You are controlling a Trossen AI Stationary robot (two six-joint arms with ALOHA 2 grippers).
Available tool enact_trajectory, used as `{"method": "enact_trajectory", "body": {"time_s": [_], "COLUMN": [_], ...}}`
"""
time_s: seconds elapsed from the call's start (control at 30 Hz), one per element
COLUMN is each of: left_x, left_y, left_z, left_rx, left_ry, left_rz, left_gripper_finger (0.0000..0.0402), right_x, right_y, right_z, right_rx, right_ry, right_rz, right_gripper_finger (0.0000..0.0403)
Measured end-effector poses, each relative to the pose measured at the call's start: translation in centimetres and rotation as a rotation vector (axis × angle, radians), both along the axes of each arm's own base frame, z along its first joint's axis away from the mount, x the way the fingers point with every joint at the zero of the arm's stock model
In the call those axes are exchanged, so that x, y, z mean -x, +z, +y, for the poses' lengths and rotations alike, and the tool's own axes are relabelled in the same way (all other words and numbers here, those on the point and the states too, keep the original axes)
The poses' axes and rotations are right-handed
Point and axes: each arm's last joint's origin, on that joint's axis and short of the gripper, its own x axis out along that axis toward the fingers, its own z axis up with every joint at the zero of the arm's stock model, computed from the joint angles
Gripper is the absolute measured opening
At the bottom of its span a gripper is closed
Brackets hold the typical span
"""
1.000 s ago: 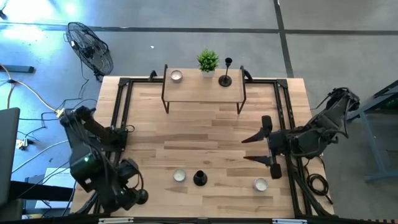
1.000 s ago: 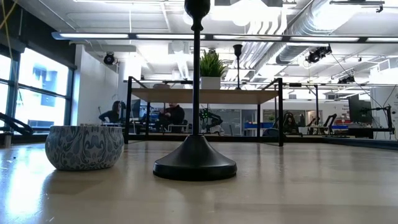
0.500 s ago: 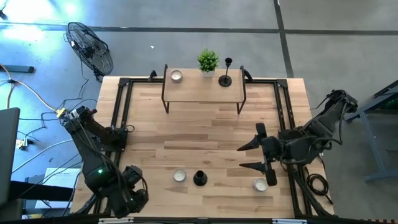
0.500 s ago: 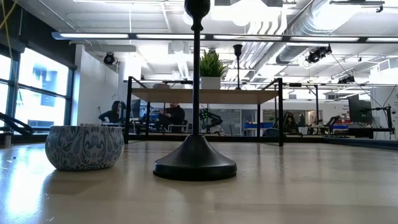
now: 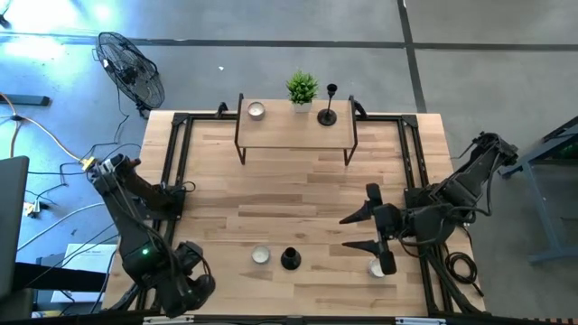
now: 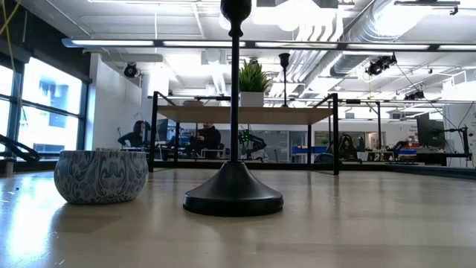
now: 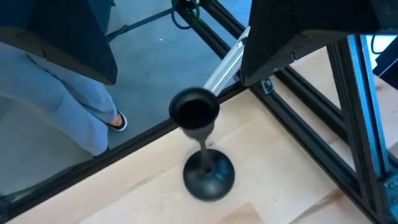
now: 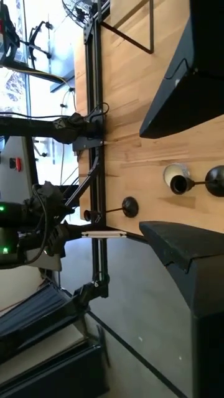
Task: Pick & Place candle stick holders
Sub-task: Put the left black candle holder on the shelf
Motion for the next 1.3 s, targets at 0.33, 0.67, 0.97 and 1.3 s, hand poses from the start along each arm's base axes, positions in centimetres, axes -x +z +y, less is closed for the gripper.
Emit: {"method": "enact_trajectory", "body": {"time_s": [0.33, 0.67, 0.97, 1.3], "left_x": [-0.6, -0.8, -0.8, -1.1], "left_y": [-1.2, -1.9, -1.9, -2.7], "left_z": [-0.7, -0.9, -0.9, -1.5], "left_rx": [-0.049, -0.107, -0.105, -0.113], "left_ry": [-0.066, -0.077, -0.054, -0.091], "left_rz": [0.012, 0.019, 0.017, 0.041], "left_gripper_finger": [0.0335, 0.0335, 0.0335, 0.0335], "right_x": [0.0, 0.0, 0.0, 0.0], "right_y": [0.0, 0.1, 0.1, 0.1], "right_z": [0.0, 0.0, 0.1, 0.1], "right_rx": [-0.004, -0.010, -0.038, -0.043], "right_ry": [-0.002, -0.003, 0.004, 0.003], "right_rz": [-0.004, -0.004, -0.004, -0.003], "right_gripper_finger": [0.0224, 0.0224, 0.0224, 0.0224]}}
